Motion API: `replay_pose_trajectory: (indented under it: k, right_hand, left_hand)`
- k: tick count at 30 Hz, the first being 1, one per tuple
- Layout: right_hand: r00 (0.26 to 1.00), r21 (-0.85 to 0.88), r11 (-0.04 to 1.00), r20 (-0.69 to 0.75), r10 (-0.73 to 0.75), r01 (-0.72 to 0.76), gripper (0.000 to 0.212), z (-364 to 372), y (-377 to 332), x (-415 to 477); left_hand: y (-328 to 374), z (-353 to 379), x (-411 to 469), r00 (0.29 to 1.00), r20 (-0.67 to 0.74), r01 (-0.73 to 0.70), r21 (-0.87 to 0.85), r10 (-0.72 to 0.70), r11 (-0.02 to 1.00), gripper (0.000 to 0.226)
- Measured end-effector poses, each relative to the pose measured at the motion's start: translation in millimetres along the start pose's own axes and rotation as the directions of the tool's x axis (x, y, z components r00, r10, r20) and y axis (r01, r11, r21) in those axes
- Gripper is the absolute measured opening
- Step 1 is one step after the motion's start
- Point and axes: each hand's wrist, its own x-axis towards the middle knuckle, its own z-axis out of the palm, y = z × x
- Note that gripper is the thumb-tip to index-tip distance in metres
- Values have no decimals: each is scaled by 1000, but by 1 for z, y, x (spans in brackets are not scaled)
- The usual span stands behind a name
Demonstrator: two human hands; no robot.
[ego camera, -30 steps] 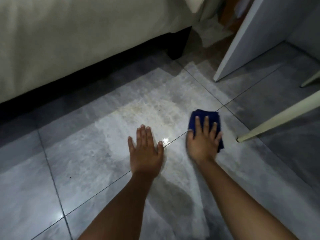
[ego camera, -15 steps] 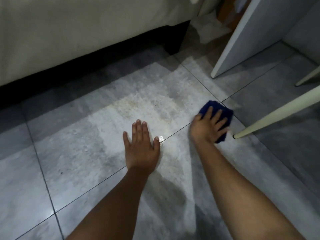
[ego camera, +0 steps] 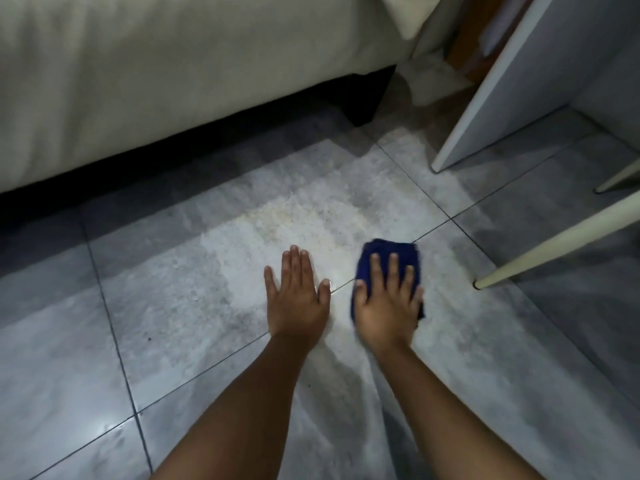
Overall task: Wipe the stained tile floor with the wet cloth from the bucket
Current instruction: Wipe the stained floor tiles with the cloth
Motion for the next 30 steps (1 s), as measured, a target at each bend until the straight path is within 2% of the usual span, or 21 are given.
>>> replay_pose_trajectory:
  k: [2,3,4,7,9,11,14,16,20,21,22,24,26,28,30]
  right_hand:
    - [985,-39,985,26,-170,171,59,-10,-16,20]
    - [983,-44,983,32,-179,180,58,-19,-17,37]
    - [992,-41,991,12,-129,129,58,-28,-12,50]
    - [985,31,987,-66,156,-155,58,-29,12,44]
    - [981,45,983,-70,182,-179,59,-15,-4,5]
    - [997,38,997,-33,73,-72,59,0,-37,-24]
    - [985,-1,985,42,-170,170,58,0,-78,-12]
    - [976,-30,977,48,-211,213,58,-9,-78,16]
    - [995,29,995,-34,93,-92,57,-16,-67,42]
    - [993,28,994,-48,105,-104,57,-12,-76,35]
    - [998,18,999,-58,36,-35,57,-5,-92,27]
    - [971,-10,971,0,-239,239,56,9,-131,18]
    - [867,0,875,129,-481,485,54,12,-168,29]
    - [803,36,825,211,-558,564,53,8,-190,60]
    - [855,18,874,199,-479,486,53,-1,-186,98]
  left_hand:
    - [-3,-11,6,999,-32,-16,-46,14,999,62]
    - [-7,-18,10,998,-56,-2,-60,-1,998,61]
    - [-16,-25,14,997,-65,24,-56,-28,998,62]
    - [-65,-45,19,995,0,101,81,-102,992,65]
    - [-103,-58,15,985,41,159,136,-166,978,69]
    - [-126,-66,10,980,39,188,118,-194,975,70]
    - [-132,-64,7,986,-9,168,74,-168,983,70]
    - [-128,-59,7,987,-29,156,50,-155,986,70]
    - [-122,-58,17,985,-66,163,26,-161,986,71]
    - [-123,-59,18,984,-69,165,34,-163,986,72]
    - [-127,-59,19,983,-70,172,41,-169,984,72]
    - [-136,-60,17,982,-55,183,54,-180,982,72]
    - [-141,-59,11,980,-40,198,69,-196,978,71]
    - [-141,-58,9,978,-36,206,62,-204,977,71]
    - [-137,-57,13,982,-45,183,45,-181,982,72]
